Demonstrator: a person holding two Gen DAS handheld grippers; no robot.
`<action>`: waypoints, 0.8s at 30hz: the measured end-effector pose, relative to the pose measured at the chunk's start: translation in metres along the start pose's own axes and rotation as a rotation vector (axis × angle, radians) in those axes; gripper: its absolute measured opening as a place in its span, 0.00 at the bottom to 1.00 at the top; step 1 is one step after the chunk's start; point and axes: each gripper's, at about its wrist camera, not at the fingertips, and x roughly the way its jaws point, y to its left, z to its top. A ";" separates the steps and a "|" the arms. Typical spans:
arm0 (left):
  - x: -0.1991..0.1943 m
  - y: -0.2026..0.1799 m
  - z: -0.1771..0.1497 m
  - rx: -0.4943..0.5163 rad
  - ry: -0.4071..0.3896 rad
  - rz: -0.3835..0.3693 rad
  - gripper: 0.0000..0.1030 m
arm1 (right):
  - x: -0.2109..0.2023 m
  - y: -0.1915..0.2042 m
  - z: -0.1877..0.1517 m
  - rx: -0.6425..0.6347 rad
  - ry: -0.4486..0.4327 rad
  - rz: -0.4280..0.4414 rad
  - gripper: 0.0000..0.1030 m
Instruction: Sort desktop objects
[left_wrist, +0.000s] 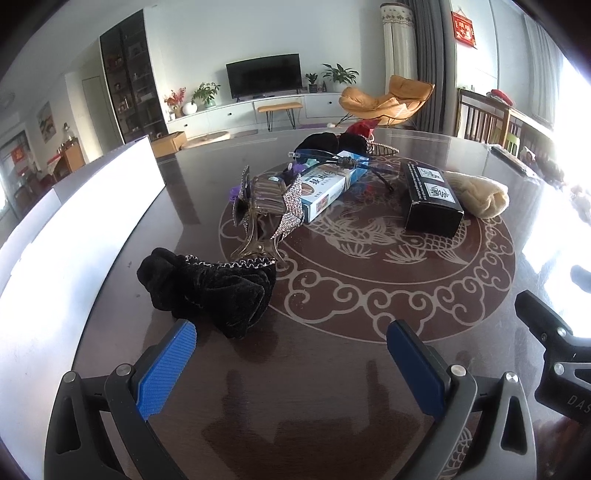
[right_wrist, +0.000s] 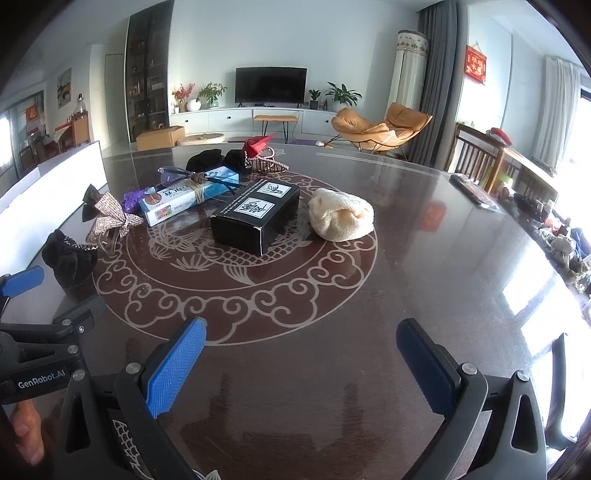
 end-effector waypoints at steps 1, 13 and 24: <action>0.001 0.000 0.000 0.000 0.001 0.000 1.00 | 0.000 -0.001 0.000 0.005 -0.002 0.001 1.00; 0.007 -0.004 0.000 0.013 0.040 0.023 1.00 | 0.007 -0.004 0.000 0.022 0.033 0.000 1.00; 0.011 0.000 -0.001 -0.002 0.067 0.016 1.00 | 0.018 0.001 -0.001 0.002 0.091 -0.009 1.00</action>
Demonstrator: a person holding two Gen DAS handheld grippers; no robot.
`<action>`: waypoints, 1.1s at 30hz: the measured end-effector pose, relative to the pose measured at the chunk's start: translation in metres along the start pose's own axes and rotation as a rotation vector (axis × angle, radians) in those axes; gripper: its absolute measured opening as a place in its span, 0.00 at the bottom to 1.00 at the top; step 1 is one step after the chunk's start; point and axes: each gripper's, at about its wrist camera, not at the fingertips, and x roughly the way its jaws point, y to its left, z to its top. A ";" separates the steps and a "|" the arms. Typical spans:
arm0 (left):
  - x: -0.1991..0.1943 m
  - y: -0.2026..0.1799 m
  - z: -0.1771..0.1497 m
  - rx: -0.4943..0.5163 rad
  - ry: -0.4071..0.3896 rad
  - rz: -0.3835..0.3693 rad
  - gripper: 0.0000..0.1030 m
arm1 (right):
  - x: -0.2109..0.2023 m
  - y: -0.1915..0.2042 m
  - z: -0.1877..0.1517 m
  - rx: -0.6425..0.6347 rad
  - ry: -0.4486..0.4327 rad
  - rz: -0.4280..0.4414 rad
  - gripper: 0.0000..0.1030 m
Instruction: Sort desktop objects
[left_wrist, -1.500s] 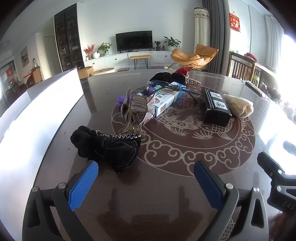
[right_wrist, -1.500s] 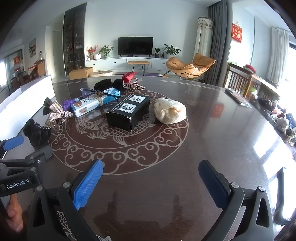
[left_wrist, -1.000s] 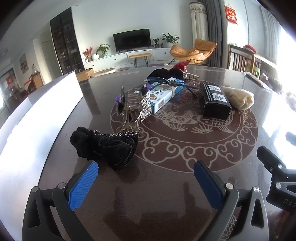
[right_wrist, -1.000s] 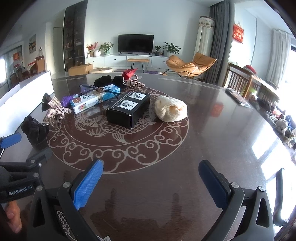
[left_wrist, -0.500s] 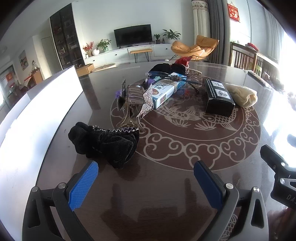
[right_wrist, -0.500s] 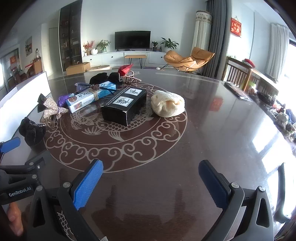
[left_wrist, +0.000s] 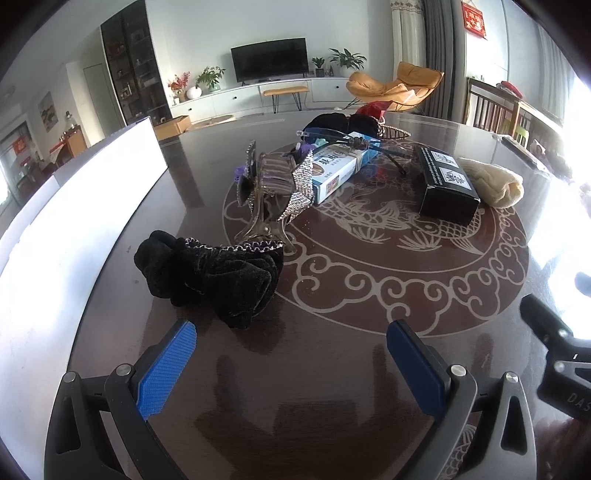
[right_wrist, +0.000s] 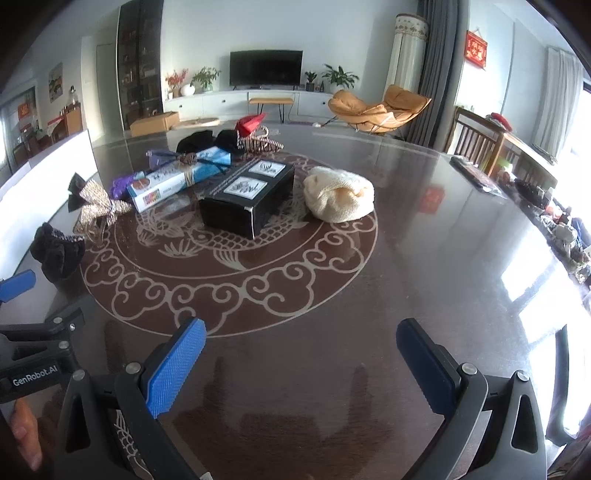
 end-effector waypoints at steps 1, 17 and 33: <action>-0.001 -0.001 0.000 0.007 -0.005 -0.004 1.00 | 0.003 0.001 0.000 -0.007 0.012 0.005 1.00; -0.001 0.003 0.002 -0.014 -0.021 -0.022 1.00 | 0.014 0.007 -0.001 -0.043 0.076 0.004 1.00; 0.004 0.002 0.004 -0.001 -0.010 -0.039 1.00 | 0.041 -0.001 0.015 0.018 0.136 0.093 1.00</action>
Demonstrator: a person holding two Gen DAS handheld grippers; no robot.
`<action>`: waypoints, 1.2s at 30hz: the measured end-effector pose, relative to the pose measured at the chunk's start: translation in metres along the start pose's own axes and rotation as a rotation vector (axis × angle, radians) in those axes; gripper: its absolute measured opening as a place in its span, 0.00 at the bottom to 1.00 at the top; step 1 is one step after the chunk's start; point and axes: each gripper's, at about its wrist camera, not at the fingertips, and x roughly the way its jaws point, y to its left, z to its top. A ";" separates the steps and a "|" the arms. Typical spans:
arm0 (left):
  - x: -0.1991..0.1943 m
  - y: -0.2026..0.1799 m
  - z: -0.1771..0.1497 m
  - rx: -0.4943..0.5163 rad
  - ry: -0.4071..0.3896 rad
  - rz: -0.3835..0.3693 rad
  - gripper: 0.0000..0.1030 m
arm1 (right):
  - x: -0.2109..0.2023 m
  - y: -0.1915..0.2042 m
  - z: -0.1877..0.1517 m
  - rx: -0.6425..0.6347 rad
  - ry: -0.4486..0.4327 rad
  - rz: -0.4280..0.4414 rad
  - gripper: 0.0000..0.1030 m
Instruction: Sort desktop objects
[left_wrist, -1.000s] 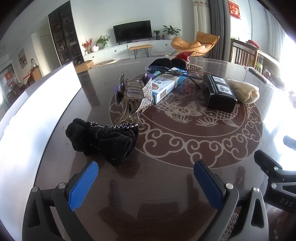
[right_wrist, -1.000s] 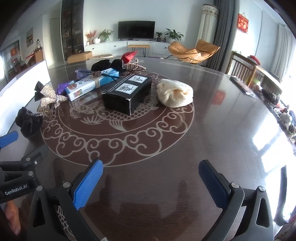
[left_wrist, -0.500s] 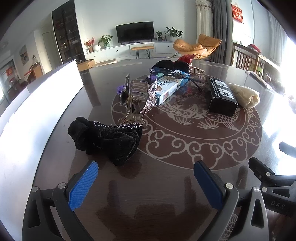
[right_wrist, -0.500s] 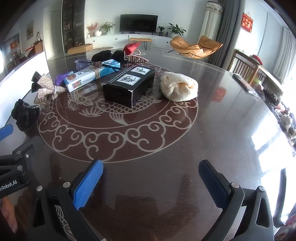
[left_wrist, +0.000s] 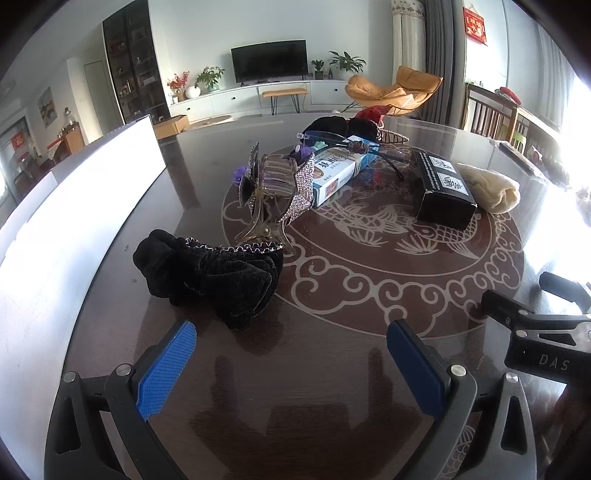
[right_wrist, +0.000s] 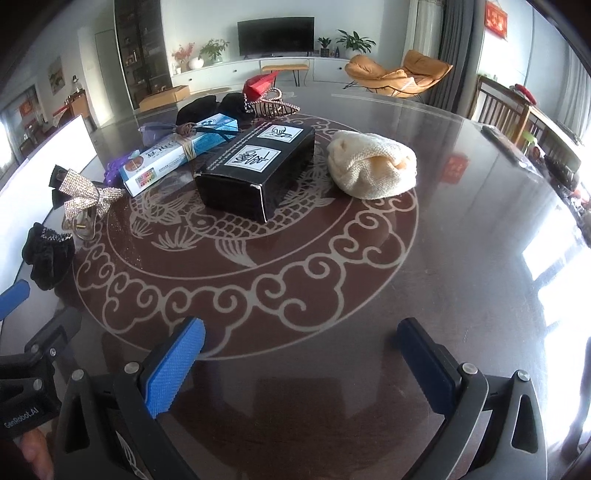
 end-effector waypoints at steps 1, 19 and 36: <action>0.000 0.000 0.000 0.001 0.000 -0.001 1.00 | 0.000 0.000 0.000 0.000 -0.001 0.000 1.00; 0.001 0.002 -0.002 0.013 0.001 -0.041 1.00 | 0.000 0.000 0.000 -0.001 0.000 0.001 1.00; 0.001 0.003 -0.003 0.015 -0.001 -0.041 1.00 | 0.000 0.000 0.000 -0.001 -0.001 0.001 1.00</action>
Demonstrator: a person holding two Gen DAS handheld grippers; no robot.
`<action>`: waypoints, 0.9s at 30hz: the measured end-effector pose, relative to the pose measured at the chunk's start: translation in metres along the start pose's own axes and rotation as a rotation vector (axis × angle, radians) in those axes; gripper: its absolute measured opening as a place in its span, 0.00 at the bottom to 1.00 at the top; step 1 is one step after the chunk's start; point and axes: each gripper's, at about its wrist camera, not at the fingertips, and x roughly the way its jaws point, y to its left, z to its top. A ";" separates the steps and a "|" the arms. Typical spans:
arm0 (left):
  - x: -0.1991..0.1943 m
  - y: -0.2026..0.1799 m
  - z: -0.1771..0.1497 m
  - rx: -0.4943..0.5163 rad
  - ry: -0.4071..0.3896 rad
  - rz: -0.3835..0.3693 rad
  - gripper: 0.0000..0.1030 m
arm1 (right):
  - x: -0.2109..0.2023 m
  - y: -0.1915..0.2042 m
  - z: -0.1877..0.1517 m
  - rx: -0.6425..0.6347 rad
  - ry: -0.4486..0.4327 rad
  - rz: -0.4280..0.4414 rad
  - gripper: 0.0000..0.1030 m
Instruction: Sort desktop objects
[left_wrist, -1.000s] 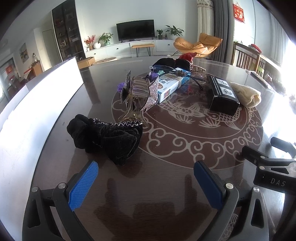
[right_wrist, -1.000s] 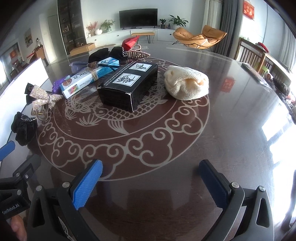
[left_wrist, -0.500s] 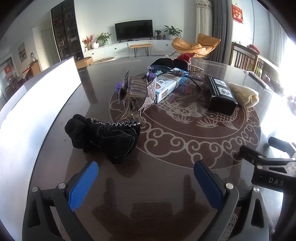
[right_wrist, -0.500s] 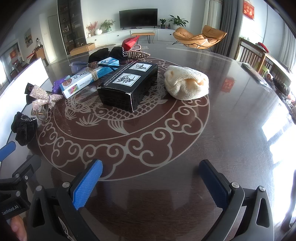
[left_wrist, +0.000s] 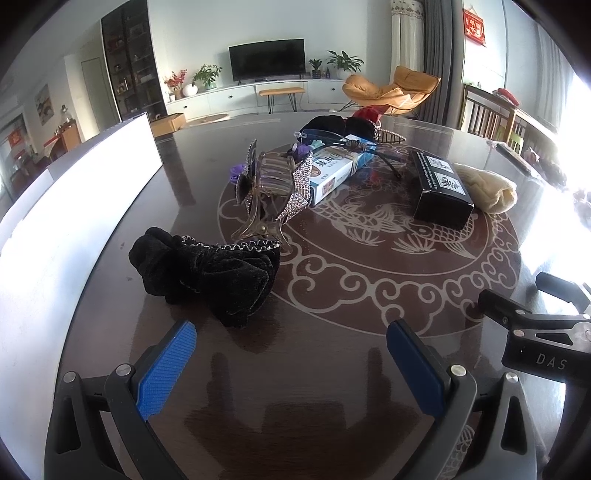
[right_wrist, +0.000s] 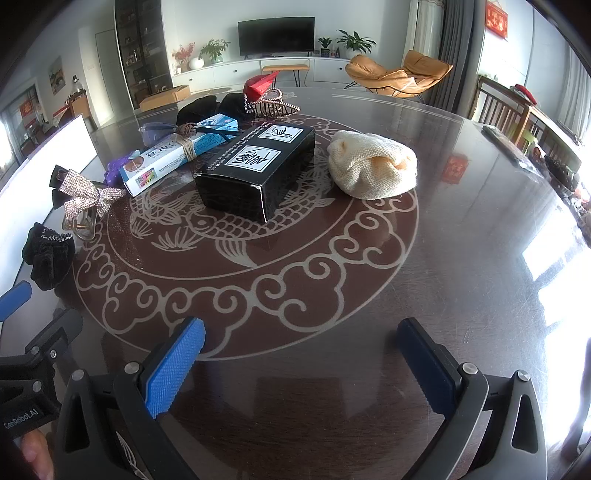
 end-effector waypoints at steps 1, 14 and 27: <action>0.000 0.000 0.000 -0.001 0.000 -0.001 1.00 | 0.000 0.000 0.000 0.000 0.000 0.000 1.00; -0.001 0.002 0.000 -0.002 0.005 -0.004 1.00 | 0.000 0.000 0.000 0.000 0.000 0.000 1.00; -0.003 0.003 0.000 -0.012 0.001 -0.009 1.00 | 0.000 0.000 0.000 0.000 0.000 0.000 1.00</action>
